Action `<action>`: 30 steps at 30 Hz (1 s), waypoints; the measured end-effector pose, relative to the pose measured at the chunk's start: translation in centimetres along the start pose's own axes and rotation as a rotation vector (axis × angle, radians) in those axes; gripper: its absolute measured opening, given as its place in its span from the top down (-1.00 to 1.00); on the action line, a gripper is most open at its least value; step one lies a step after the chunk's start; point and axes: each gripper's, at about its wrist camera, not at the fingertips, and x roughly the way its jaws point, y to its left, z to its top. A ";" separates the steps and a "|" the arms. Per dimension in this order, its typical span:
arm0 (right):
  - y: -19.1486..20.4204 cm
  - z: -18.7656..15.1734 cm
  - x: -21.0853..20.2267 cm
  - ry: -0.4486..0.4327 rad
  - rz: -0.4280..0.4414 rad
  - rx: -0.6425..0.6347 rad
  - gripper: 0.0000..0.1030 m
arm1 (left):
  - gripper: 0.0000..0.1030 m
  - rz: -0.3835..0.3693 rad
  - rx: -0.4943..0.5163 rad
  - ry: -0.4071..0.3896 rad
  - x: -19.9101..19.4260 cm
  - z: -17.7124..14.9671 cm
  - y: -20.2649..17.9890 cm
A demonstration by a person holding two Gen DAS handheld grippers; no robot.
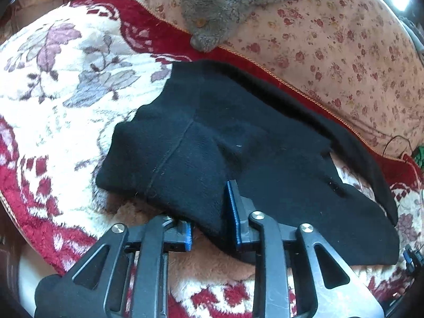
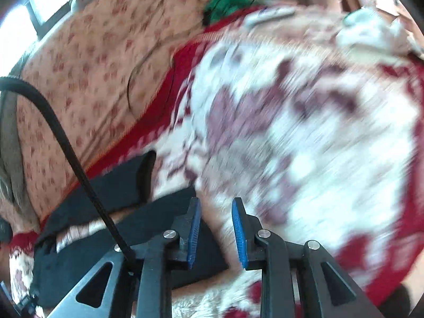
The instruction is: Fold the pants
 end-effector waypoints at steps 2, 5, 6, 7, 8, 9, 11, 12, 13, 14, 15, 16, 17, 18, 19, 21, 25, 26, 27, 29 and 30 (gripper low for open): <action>0.2 0.7 -1.5 -0.038 0.012 -0.014 0.52 | 0.47 0.010 -0.006 -0.003 -0.7 -0.1 0.4; 2.7 1.2 -2.4 -0.065 0.070 -0.066 0.36 | 0.44 0.037 0.015 -0.013 -1.6 -0.3 0.6; 3.7 1.0 -2.4 -0.053 0.113 -0.087 0.30 | 0.44 0.049 0.024 -0.017 -1.8 -0.4 0.6; 4.6 0.8 -2.4 -0.037 0.142 -0.108 0.21 | 0.44 0.064 0.032 -0.025 -2.2 -0.6 0.6; 5.7 0.4 -2.1 -0.016 0.178 -0.137 0.21 | 0.44 0.077 0.038 -0.036 -2.6 -0.7 0.6; 6.8 0.0 -1.7 0.004 0.208 -0.162 0.21 | 0.44 0.095 0.045 -0.052 -3.2 -0.8 0.7; 9.4 -1.3 -0.7 0.050 0.257 -0.221 0.21 | 0.44 0.135 0.055 -0.086 -4.3 -1.0 0.9; 10.4 -2.1 -0.4 0.074 0.273 -0.245 0.21 | 0.44 0.162 0.058 -0.106 -4.8 -0.9 1.1; 11.3 -2.8 0.1 0.098 0.294 -0.266 0.21 | 0.44 0.183 0.058 -0.132 -5.7 -0.9 1.4; 12.3 -3.6 0.5 0.128 0.324 -0.281 0.21 | 0.44 0.180 0.055 -0.145 -6.2 -0.8 1.6; 13.1 -4.1 1.0 0.155 0.347 -0.289 0.21 | 0.44 0.167 0.046 -0.155 -6.8 -0.6 1.9; 14.2 -4.6 1.6 0.188 0.374 -0.299 0.21 | 0.44 0.151 0.038 -0.158 -7.2 -0.4 2.1; 14.9 -5.0 2.1 0.207 0.391 -0.305 0.21 | 0.43 0.124 0.032 -0.154 -7.5 0.0 2.1; 15.6 -5.3 2.6 0.219 0.402 -0.307 0.21 | 0.33 0.087 0.027 -0.146 -7.6 0.3 2.0; 16.2 -5.5 2.9 0.229 0.410 -0.309 0.21 | 0.20 0.045 0.017 -0.138 -7.6 0.6 1.8; 17.1 -5.6 3.8 0.245 0.436 -0.304 0.20 | 0.09 -0.019 0.000 -0.121 -7.0 1.1 1.2; 17.4 -5.3 6.8 0.322 0.502 -0.194 0.10 | 0.09 -0.093 0.012 -0.067 -4.8 1.9 -1.7; 17.3 -5.3 7.0 0.338 0.512 -0.167 0.10 | 0.09 -0.103 0.017 -0.056 -4.2 2.0 -2.5; 17.3 -5.2 7.8 0.355 0.515 -0.137 0.10 | 0.09 -0.118 0.022 -0.043 -3.4 2.1 -3.3; 17.4 -4.9 9.2 0.383 0.527 -0.088 0.09 | 0.09 -0.150 0.029 -0.014 -2.2 2.3 -4.8; 17.6 -4.8 9.9 0.397 0.533 -0.068 0.09 | 0.09 -0.165 0.031 0.002 -1.5 2.5 -5.7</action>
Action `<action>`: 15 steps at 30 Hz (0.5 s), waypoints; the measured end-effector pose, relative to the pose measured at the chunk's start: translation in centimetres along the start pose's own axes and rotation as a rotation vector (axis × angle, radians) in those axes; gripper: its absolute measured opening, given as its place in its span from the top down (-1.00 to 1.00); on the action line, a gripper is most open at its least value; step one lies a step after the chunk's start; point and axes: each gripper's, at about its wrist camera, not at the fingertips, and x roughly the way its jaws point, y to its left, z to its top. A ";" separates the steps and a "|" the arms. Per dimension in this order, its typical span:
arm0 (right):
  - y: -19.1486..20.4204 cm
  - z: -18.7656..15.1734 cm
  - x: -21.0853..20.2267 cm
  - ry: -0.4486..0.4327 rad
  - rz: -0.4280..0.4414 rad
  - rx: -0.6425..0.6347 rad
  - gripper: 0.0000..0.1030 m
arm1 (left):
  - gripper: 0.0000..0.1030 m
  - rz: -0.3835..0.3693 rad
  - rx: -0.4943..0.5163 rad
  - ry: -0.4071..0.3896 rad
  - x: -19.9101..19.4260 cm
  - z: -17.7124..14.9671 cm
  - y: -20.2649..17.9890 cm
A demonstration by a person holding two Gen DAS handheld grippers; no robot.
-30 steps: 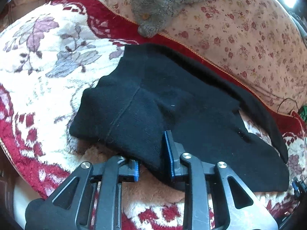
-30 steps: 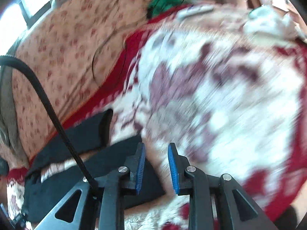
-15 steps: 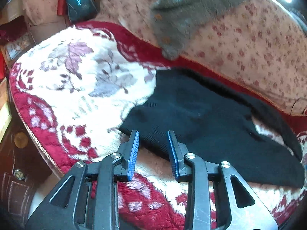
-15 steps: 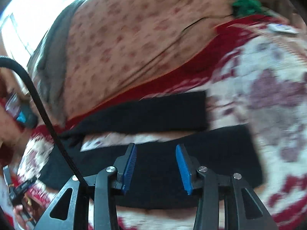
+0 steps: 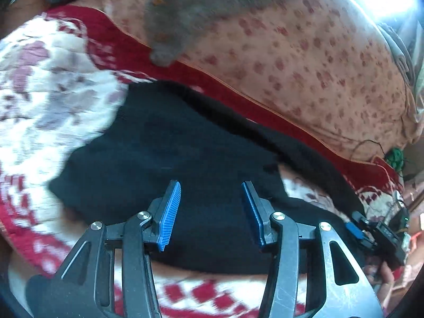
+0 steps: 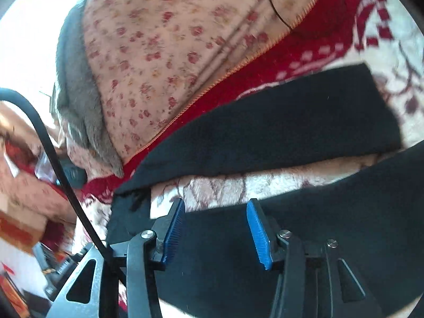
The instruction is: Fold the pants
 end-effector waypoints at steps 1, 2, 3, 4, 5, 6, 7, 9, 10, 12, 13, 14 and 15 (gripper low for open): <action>-0.5 0.4 0.5 0.009 0.011 0.031 0.09 | 0.09 -0.014 0.001 0.016 0.9 0.3 -0.5; -0.6 0.7 0.9 0.007 0.020 0.052 0.09 | 0.09 -0.025 0.002 0.032 1.8 0.6 -1.0; -0.8 1.0 1.1 0.001 0.028 0.070 0.09 | 0.09 -0.031 -0.001 0.048 2.7 1.0 -1.4; -1.1 1.4 1.3 -0.003 0.032 0.092 0.09 | 0.09 -0.032 -0.008 0.065 3.8 1.4 -1.7; -1.2 1.8 1.6 -0.004 0.031 0.106 0.09 | 0.09 -0.031 -0.017 0.077 4.7 1.8 -1.7; -1.5 2.2 1.8 -0.002 0.033 0.120 0.09 | 0.09 -0.028 -0.031 0.087 5.6 2.3 -1.8; -1.7 2.7 2.2 -0.002 0.037 0.133 0.10 | 0.09 -0.027 -0.042 0.095 6.3 2.6 -1.9; -1.8 3.4 2.6 -0.005 0.033 0.142 0.10 | 0.09 -0.035 -0.070 0.115 8.0 3.4 -2.2; -1.8 3.9 2.7 -0.014 0.029 0.142 0.10 | 0.09 -0.041 -0.077 0.119 8.7 3.9 -2.4; -2.0 4.6 2.9 -0.033 0.026 0.143 0.09 | 0.09 -0.044 -0.092 0.119 10.0 4.9 -2.9; -2.1 5.0 3.0 -0.041 0.030 0.150 0.09 | 0.09 -0.048 -0.095 0.120 10.4 5.4 -2.9; -2.4 5.4 3.1 -0.050 0.042 0.160 0.09 | 0.09 -0.053 -0.095 0.122 10.9 5.8 -3.1; -2.7 5.8 3.2 -0.052 0.052 0.171 0.09 | 0.09 -0.052 -0.095 0.130 11.5 6.3 -3.4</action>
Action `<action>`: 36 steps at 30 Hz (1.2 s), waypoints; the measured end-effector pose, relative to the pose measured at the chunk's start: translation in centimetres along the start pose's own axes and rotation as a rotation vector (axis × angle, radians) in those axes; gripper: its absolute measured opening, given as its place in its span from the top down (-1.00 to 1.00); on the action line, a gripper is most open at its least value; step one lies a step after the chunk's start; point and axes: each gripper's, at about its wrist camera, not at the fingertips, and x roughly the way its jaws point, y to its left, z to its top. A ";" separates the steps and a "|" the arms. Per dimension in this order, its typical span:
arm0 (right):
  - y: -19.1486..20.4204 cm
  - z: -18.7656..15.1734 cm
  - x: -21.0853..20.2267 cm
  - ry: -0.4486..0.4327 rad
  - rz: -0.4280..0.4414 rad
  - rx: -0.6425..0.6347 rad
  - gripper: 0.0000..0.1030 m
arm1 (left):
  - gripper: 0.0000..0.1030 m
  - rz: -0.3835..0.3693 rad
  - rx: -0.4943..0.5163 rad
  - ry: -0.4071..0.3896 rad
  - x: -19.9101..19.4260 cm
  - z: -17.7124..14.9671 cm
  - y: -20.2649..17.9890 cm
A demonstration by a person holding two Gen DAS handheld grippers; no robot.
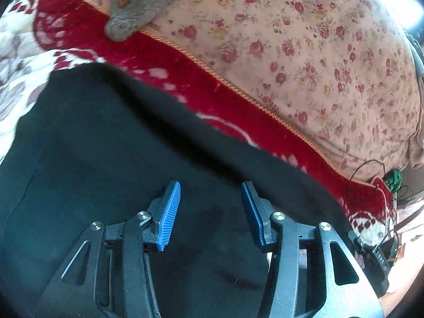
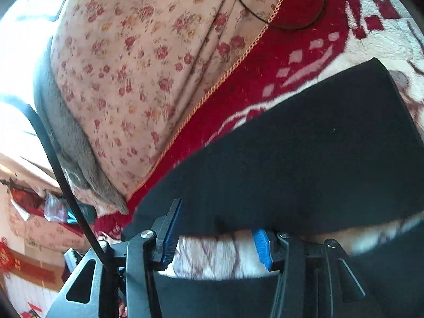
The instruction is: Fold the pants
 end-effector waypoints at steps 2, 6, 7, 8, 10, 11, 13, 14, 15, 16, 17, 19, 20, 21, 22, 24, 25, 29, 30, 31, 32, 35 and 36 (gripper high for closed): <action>-0.5 0.4 0.0 0.000 0.025 0.023 0.09 | 0.09 -0.001 -0.019 0.009 0.9 0.9 -0.1; -0.7 0.0 -0.5 -0.012 0.047 -0.002 0.09 | 0.09 -0.012 -0.066 0.021 2.3 2.1 -0.1; -0.6 -0.1 -0.6 -0.012 0.043 -0.016 0.09 | 0.09 -0.022 -0.086 0.033 2.9 2.5 0.0; -0.6 -0.1 -0.5 -0.009 0.038 -0.021 0.09 | 0.09 -0.026 -0.098 0.041 3.3 2.6 0.0; -0.5 0.2 0.0 0.001 0.023 -0.025 0.09 | 0.09 -0.019 -0.112 0.046 4.0 2.9 0.1; -0.5 0.3 0.2 0.003 0.023 -0.021 0.09 | 0.09 -0.016 -0.118 0.040 4.1 3.1 0.0; -0.8 0.5 0.4 -0.003 0.039 -0.018 0.22 | 0.09 -0.024 -0.138 0.021 4.3 3.3 0.1; -0.9 0.6 0.5 -0.010 0.040 -0.027 0.47 | 0.13 -0.030 -0.145 0.014 4.3 3.4 0.2; -1.0 0.7 0.5 -0.013 0.039 -0.040 0.68 | 0.55 -0.028 -0.146 0.001 4.2 3.4 0.3; -1.3 0.8 0.5 -0.016 0.042 -0.042 0.74 | 0.81 -0.002 -0.130 -0.008 4.1 3.5 0.3; -1.7 0.9 0.4 -0.021 0.053 -0.026 0.81 | 0.81 -0.004 -0.122 -0.011 4.1 3.6 0.3; -1.7 1.1 -0.3 -0.037 0.077 -0.024 0.85 | 0.86 -0.027 -0.113 -0.030 3.3 3.4 0.5; -1.3 1.1 -0.7 -0.050 0.074 -0.046 0.86 | 0.86 -0.032 -0.106 -0.041 2.8 3.4 0.4; -0.8 1.2 -1.2 -0.061 0.073 -0.070 0.86 | 0.86 -0.037 -0.093 -0.053 2.2 3.3 0.2; 0.1 1.2 -1.8 -0.075 0.073 -0.104 0.86 | 0.87 -0.038 -0.077 -0.065 1.4 3.2 -0.1; 1.4 1.3 -2.8 -0.100 0.067 -0.155 0.87 | 0.88 -0.041 -0.045 -0.098 -0.2 2.9 -0.8; 1.8 1.3 -3.3 -0.109 0.069 -0.171 0.87 | 0.89 -0.046 -0.032 -0.113 -1.1 2.7 -1.1; 3.4 0.5 -5.4 -0.141 0.081 -0.239 0.89 | 0.90 -0.069 -0.015 -0.137 -3.4 1.7 -1.2; 3.6 0.3 -5.9 -0.143 0.084 -0.247 0.89 | 0.90 -0.071 -0.013 -0.139 -4.0 1.4 -1.3; 3.7 -0.1 -6.5 -0.143 0.090 -0.248 0.89 | 0.90 -0.077 -0.009 -0.142 -4.6 0.9 -1.2; 3.6 -0.3 -7.0 -0.142 0.097 -0.247 0.89 | 0.90 -0.081 -0.003 -0.146 -5.2 0.4 -1.2; 3.5 -1.6 -8.8 -0.132 0.106 -0.265 0.89 | 0.90 -0.095 0.027 -0.158 -7.5 -1.7 -1.1; 3.4 -2.1 -9.4 -0.127 0.107 -0.274 0.89 | 0.90 -0.095 0.045 -0.164 -8.4 -2.6 -1.0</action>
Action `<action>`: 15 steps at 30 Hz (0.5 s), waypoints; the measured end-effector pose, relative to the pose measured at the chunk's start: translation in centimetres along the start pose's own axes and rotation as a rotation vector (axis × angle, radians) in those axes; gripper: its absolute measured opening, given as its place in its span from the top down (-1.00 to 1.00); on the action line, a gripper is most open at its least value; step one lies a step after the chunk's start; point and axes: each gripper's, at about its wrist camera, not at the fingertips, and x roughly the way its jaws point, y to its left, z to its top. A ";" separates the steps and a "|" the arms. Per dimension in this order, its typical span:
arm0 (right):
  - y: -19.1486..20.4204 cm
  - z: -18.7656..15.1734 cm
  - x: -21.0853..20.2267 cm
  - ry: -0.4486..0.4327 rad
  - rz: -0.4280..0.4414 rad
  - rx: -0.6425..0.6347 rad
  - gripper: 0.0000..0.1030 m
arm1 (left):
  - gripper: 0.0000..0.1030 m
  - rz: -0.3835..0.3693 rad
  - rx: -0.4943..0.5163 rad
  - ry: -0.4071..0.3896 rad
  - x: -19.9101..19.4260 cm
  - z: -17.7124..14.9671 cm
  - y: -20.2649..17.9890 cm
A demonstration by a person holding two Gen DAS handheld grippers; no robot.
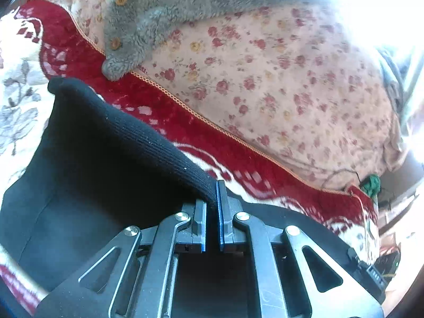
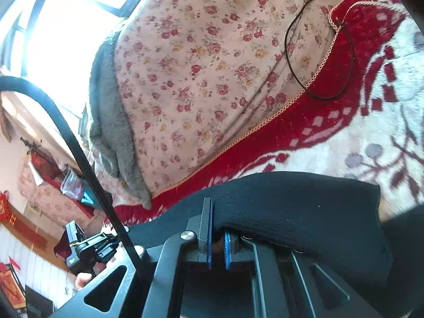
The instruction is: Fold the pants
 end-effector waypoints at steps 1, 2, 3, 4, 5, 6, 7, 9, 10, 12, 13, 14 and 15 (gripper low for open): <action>0.1 -0.5 -0.8 0.007 0.003 -0.010 0.89 | 0.90 0.004 0.019 -0.002 -1.0 -0.9 0.0; 0.2 -1.3 -1.6 0.018 0.002 -0.020 0.89 | 0.90 0.006 0.031 -0.004 -1.7 -1.7 0.0; 0.2 -1.8 -2.1 0.026 0.003 -0.023 0.89 | 0.90 0.005 0.036 -0.004 -2.4 -2.5 0.3; 0.0 -2.5 -2.8 0.037 0.007 -0.020 0.89 | 0.90 0.003 0.033 0.002 -3.0 -3.7 0.9; -0.3 -3.4 -3.3 0.052 0.010 -0.016 0.89 | 0.90 0.005 0.025 0.009 -3.3 -4.5 1.4; -0.6 -4.2 -3.5 0.067 0.007 -0.016 0.89 | 0.90 0.018 0.022 0.017 -3.5 -5.6 2.1; -1.1 -5.2 -3.6 0.084 0.000 -0.016 0.89 | 0.90 0.044 0.031 0.025 -3.3 -6.7 2.6; -2.8 -7.0 -3.3 0.105 -0.027 0.018 0.87 | 0.90 0.096 0.042 0.052 -2.3 -8.7 3.4; -4.1 -8.0 -3.2 0.103 -0.061 0.053 0.84 | 0.90 0.111 0.039 0.069 -1.8 -9.3 3.7; -6.1 -8.7 -3.1 0.093 -0.085 0.119 0.68 | 0.90 0.128 0.033 0.087 -0.9 -10.4 4.2; -7.2 -8.8 -3.3 0.074 -0.046 0.171 0.67 | 0.90 0.130 0.037 0.078 -1.0 -10.6 4.1; -8.1 -8.9 -3.7 0.050 -0.009 0.226 0.64 | 0.90 0.132 0.045 0.068 -1.1 -10.7 3.9; -8.6 -8.7 -4.0 0.034 -0.004 0.250 0.64 | 0.90 0.134 0.049 0.063 -1.2 -10.8 3.9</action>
